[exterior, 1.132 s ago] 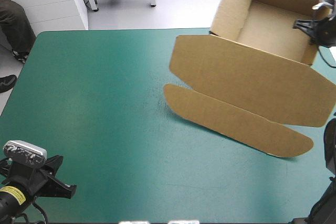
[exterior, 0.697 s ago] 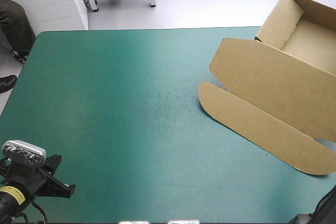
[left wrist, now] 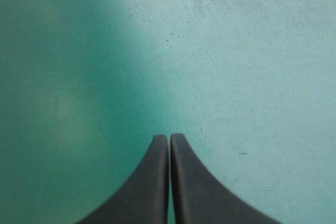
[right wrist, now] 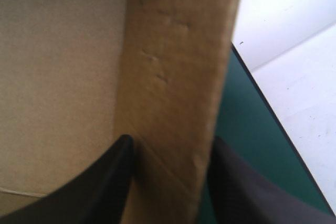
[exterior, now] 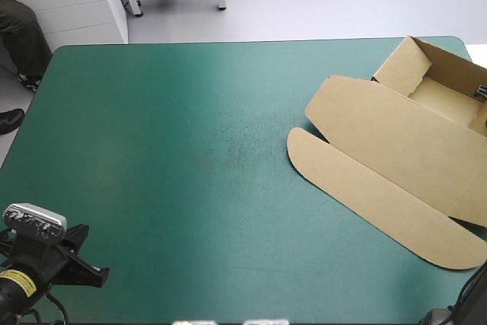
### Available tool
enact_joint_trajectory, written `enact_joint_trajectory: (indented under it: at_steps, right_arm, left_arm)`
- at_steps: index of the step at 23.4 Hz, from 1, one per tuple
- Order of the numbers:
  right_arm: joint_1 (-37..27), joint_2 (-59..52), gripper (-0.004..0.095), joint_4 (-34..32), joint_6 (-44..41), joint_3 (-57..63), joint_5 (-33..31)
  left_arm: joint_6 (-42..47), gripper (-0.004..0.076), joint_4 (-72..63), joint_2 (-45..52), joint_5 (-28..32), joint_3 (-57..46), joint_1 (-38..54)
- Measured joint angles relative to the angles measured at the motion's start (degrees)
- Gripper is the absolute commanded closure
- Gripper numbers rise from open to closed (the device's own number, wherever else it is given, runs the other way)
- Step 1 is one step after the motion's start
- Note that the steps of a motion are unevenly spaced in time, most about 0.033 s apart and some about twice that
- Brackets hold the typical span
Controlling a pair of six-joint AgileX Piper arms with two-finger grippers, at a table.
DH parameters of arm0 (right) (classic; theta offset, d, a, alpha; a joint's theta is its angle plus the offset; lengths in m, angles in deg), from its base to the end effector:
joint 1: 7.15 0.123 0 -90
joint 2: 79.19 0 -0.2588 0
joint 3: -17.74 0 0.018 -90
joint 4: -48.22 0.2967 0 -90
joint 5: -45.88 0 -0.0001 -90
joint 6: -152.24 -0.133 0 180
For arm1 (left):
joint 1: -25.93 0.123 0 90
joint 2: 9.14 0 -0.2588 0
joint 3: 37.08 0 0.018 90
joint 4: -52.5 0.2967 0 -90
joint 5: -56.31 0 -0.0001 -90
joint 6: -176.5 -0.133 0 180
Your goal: Fold the box
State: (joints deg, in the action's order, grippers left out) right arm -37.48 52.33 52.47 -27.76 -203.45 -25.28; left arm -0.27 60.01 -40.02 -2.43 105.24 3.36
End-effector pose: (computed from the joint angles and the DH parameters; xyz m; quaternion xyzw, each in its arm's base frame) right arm 0.4453 -0.2497 0.2073 0.2640 0.9503 -0.0068 0.1647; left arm 0.1469 -0.0449 0.3013 0.1557 0.8805 -0.0353 0.4463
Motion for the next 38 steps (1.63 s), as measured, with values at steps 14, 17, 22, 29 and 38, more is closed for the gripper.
enact_joint_trajectory:
  at_steps: [14, 17, 22, 29, 38]
  right_arm:
    - [-2.94, -18.56, 0.0936, 10.16, 3.54, 0.06, -0.16]
    - [-1.00, -24.56, 0.0906, 10.86, 4.85, 0.41, -0.16]
    - [7.96, -39.05, 0.0906, 10.74, 7.16, 10.69, -0.18]
    - [24.66, -64.71, 0.0908, 2.85, 7.78, 43.05, 12.02]
    - [27.80, -90.35, 0.0909, 5.54, 16.03, 68.08, 22.44]
  left_arm:
    - [0.00, 0.0734, -1.04, 0.00, -1.92, 0.00, 0.00]
    - [-0.05, 0.0734, -1.11, 0.00, -1.88, 0.00, 0.00]
    - [-0.05, 0.0734, -1.15, 0.00, 0.39, 0.00, 0.00]
    - [-0.17, 0.0734, -0.22, 4.09, 4.32, 0.00, 0.00]
    - [-1.21, 0.0734, -0.03, 14.27, 4.38, -0.13, 0.00]
